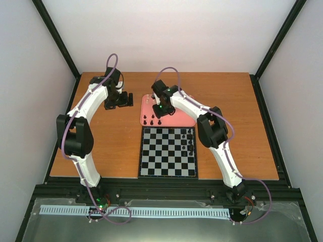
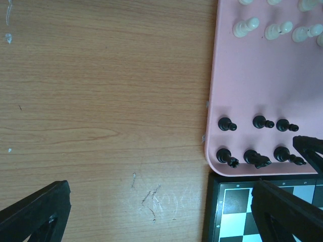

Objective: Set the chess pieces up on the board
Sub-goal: Pick up the chess piece from the storage box.

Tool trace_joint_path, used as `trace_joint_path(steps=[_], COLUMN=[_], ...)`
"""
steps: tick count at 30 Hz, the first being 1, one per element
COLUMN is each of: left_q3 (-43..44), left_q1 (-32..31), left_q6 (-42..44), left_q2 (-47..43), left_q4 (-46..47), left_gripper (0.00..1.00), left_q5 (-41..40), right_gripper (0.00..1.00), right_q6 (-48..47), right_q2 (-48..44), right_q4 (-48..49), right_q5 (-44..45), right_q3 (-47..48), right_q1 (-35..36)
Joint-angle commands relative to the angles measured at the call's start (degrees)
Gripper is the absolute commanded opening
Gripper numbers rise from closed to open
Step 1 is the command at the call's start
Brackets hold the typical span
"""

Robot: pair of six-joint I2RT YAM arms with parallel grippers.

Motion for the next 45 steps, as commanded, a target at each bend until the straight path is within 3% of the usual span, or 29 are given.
trace_joint_path(steps=[1, 9, 23, 33, 45], left_q3=[1.91, 1.68, 1.67, 2.0, 2.03], left_q1=[0.02, 0.02, 0.02, 0.02, -0.02], left_q6=[-0.49, -0.41, -0.2, -0.45, -0.41], left_q2=[0.04, 0.26, 0.78, 1.4, 1.5], left_q4=[0.11, 0.18, 0.22, 0.16, 0.06], left_gripper=[1.0, 1.0, 1.0, 1.0, 1.0], left_q5=[0.1, -0.06, -0.42, 0.05, 0.2], right_gripper=[0.45, 0.43, 0.25, 0.23, 0.03], right_q6=[-0.9, -1.72, -2.22, -2.69, -2.7], right_q2=[2.64, 5.84, 9.1, 9.25, 9.35], right_q4=[-1.65, -2.94, -5.21, -5.67, -5.69], right_q5=[-0.97, -2.37, -1.26, -1.33, -2.65], right_q3=[3.45, 7.82, 11.61, 11.54, 11.64], right_q1=[-0.63, -0.91, -0.98, -1.13, -1.26])
